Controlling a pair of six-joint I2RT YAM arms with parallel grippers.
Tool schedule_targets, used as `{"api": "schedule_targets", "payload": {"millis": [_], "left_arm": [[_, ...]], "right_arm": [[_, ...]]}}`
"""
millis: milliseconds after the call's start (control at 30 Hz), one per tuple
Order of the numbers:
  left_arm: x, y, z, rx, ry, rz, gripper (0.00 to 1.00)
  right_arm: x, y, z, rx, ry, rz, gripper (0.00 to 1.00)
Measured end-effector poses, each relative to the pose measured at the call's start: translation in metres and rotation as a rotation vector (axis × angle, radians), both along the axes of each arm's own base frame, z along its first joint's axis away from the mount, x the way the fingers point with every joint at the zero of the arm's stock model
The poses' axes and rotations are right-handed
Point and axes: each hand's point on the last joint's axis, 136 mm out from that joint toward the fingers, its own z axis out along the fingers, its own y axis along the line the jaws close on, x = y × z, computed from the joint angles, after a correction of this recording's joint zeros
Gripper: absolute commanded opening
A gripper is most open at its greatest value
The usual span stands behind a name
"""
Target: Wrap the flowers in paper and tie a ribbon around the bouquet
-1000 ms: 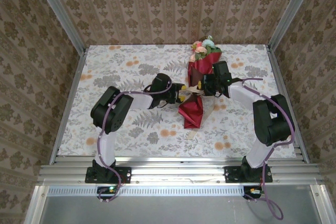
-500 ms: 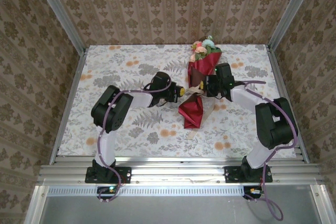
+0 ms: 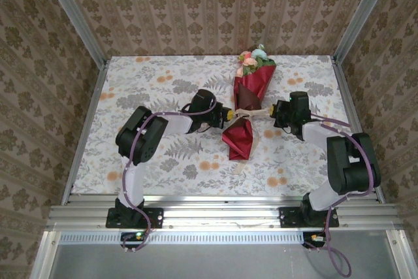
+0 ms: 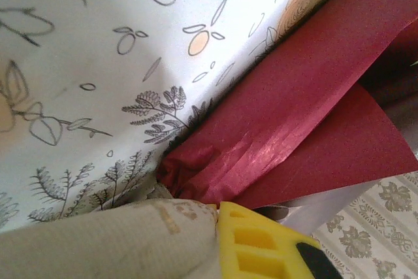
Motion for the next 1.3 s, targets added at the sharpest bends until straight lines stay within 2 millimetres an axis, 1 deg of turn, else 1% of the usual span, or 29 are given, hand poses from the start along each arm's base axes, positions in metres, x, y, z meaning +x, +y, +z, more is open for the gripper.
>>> {"api": "schedule_targets", "payload": {"millis": [100,233,400,567,667,833,1200,1300], "left_arm": [[-0.001,-0.001,0.0,0.002,0.002,-0.007,0.0],[-0.002,-0.002,0.0,0.006,0.001,-0.024,0.0],[-0.004,-0.001,-0.002,0.014,0.004,-0.036,0.0],[-0.006,0.0,-0.005,0.029,0.008,-0.044,0.0],[-0.006,0.004,-0.009,0.038,0.016,-0.042,0.0],[-0.007,0.015,-0.019,0.057,0.036,-0.032,0.0],[-0.009,0.016,-0.02,0.06,0.032,-0.05,0.0],[-0.008,0.017,-0.019,0.056,0.032,-0.048,0.0]], "right_arm": [[-0.002,-0.013,-0.003,0.002,-0.011,-0.033,0.0],[-0.01,-0.029,-0.016,-0.001,0.007,-0.072,0.0],[-0.018,-0.044,-0.026,-0.004,0.025,-0.109,0.0],[-0.024,-0.055,-0.034,-0.009,0.035,-0.132,0.0],[-0.029,-0.062,-0.039,-0.019,0.045,-0.141,0.0],[-0.032,-0.075,-0.042,-0.037,0.049,-0.157,0.0],[-0.041,-0.078,-0.051,-0.084,0.097,-0.117,0.0],[-0.043,-0.082,-0.052,-0.104,0.115,-0.106,0.0]]}}
